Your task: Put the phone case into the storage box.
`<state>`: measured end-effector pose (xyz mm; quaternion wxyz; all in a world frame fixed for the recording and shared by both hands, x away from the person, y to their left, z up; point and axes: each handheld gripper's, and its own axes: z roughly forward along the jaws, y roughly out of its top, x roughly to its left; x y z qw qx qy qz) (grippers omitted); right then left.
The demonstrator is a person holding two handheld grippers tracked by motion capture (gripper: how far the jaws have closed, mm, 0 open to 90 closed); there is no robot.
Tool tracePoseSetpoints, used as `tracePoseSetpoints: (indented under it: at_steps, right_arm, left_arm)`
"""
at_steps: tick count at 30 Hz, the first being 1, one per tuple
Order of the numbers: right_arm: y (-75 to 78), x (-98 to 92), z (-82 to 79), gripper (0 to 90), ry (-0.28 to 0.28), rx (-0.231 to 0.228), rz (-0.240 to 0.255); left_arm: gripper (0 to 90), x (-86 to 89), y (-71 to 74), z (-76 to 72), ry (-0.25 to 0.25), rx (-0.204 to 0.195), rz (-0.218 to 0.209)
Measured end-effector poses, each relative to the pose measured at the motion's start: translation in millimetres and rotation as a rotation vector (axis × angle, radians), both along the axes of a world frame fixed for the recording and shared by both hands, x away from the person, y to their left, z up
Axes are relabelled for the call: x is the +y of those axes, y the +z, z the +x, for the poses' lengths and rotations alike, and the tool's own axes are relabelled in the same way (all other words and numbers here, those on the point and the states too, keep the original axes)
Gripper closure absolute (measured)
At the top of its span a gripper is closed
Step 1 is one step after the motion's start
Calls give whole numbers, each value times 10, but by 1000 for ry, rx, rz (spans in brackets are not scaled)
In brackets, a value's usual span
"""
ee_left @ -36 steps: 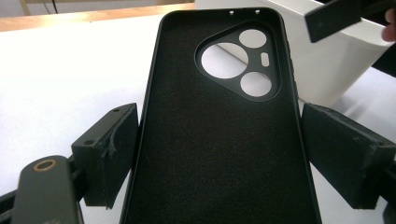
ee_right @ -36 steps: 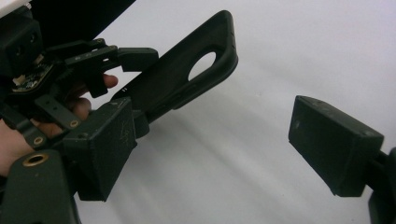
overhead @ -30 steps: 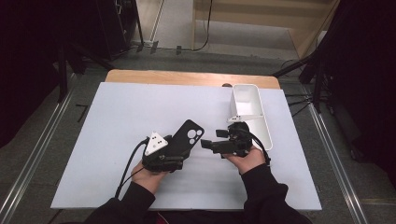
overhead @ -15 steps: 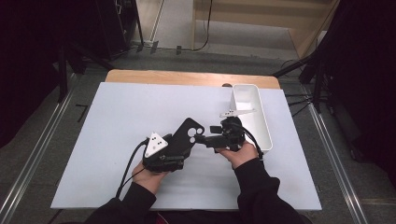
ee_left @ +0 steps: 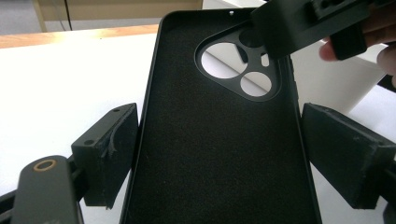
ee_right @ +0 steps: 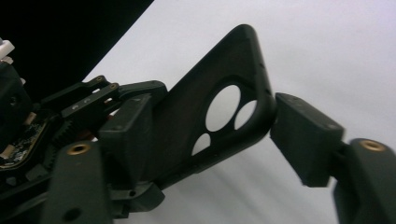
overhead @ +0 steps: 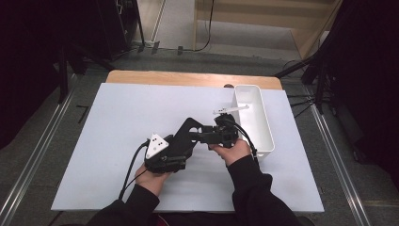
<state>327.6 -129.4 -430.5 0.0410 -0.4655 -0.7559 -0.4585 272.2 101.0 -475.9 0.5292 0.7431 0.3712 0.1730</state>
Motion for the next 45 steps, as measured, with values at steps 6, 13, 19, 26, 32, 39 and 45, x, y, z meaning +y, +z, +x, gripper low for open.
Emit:
tracePoseSetpoints:
  at_steps: [6, 13, 19, 26, 32, 39, 45]
  right_arm:
    - [-21, 28, 46, 478, -13, 42, 29]
    - [-38, -38, 104, 636, -51, 129, 86]
    - [-7, -56, 104, 690, -49, 175, 123]
    - [24, -96, 115, 737, -50, 204, 169]
    - [39, -130, 110, 750, -50, 213, 179]
    - [141, -67, 52, 751, -23, 175, 147]
    - [185, -139, 50, 751, -42, 132, 128]
  left_arm:
    - [134, 13, -2, 2, 10, -8, 1]
    - [134, 1, -11, -7, 10, -18, -2]
    - [134, -6, -24, -20, 7, -29, 11]
    - [136, -13, -14, -37, -1, -45, -2]
    - [342, 60, 9, -28, -1, -56, -45]
    - [193, 50, 58, -4, -32, 17, -33]
    - [177, 60, 91, 6, -44, 46, -27]
